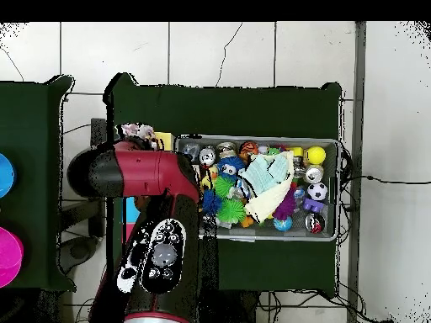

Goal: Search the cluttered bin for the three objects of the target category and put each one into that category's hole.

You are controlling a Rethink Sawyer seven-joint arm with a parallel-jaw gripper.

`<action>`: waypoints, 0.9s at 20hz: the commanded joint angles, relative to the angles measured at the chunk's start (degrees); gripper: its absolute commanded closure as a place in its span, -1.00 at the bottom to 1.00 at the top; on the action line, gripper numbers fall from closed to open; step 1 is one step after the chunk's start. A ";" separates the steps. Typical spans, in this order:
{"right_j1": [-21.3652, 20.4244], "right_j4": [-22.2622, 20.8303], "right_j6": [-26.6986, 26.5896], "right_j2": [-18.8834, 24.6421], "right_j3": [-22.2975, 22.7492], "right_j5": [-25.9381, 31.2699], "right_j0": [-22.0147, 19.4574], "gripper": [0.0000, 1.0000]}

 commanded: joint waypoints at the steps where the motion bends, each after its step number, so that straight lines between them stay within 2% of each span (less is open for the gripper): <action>1: 7.90 0.98 14.88 -0.04 0.80 -4.24 -1.50 1.00; 4: 9.76 1.35 15.70 -0.84 1.53 -6.57 -0.84 1.00; 9: 9.97 3.10 16.23 -1.21 3.73 -6.15 -0.19 1.00; 18: 5.03 5.17 16.16 -2.54 9.66 -0.82 1.80 1.00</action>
